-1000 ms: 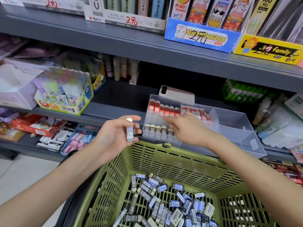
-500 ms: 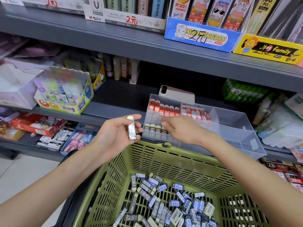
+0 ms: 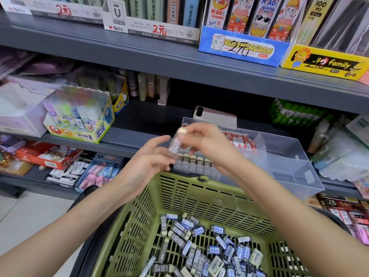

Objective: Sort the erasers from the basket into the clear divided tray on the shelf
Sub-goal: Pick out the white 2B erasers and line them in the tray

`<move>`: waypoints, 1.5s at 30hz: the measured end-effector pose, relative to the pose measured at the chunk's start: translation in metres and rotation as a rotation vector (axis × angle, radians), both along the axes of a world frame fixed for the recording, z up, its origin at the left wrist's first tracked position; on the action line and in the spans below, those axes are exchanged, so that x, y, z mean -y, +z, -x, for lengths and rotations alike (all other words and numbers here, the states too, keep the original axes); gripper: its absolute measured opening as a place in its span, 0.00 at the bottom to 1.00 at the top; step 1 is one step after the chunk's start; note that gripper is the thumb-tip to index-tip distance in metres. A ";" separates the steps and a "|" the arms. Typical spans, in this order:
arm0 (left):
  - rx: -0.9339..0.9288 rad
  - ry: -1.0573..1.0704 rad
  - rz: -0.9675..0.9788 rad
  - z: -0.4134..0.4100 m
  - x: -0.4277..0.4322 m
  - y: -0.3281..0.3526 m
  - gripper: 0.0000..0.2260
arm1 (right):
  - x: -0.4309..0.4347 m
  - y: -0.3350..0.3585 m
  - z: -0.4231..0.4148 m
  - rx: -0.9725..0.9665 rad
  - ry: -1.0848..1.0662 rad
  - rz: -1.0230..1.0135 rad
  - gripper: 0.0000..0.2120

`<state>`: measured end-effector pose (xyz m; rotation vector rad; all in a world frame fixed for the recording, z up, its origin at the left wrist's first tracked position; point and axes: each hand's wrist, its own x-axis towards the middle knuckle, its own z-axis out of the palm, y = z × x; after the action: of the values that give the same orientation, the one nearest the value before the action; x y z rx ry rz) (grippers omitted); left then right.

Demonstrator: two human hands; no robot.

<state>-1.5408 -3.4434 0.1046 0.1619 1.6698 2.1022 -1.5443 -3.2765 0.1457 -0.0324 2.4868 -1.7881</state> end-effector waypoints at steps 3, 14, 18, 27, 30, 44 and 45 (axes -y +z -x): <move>-0.287 0.050 0.370 0.002 0.002 -0.007 0.19 | -0.019 -0.001 0.014 0.091 -0.147 -0.025 0.06; -0.842 -0.035 0.872 -0.001 0.004 -0.021 0.22 | 0.005 -0.042 0.021 0.132 -0.094 -0.498 0.05; -0.845 -0.053 0.893 0.000 0.005 -0.019 0.22 | 0.004 -0.039 0.020 0.099 -0.070 -0.585 0.08; -0.968 -0.078 1.078 -0.020 0.021 -0.016 0.20 | -0.009 -0.033 -0.084 -0.505 -0.217 -0.377 0.06; -1.004 -0.096 1.130 -0.036 0.029 -0.015 0.18 | -0.002 -0.080 -0.129 -0.378 -0.131 -0.408 0.11; -0.894 -0.020 1.084 -0.107 0.044 -0.024 0.14 | 0.028 -0.250 -0.140 0.091 -0.010 -1.161 0.27; -0.891 -0.013 1.069 -0.107 0.041 -0.024 0.14 | 0.028 -0.253 -0.139 0.073 -0.003 -1.162 0.27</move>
<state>-1.4340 -3.4849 0.0811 0.8100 3.0077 0.8444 -1.4049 -3.3040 -0.1072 0.1028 3.0057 -0.1275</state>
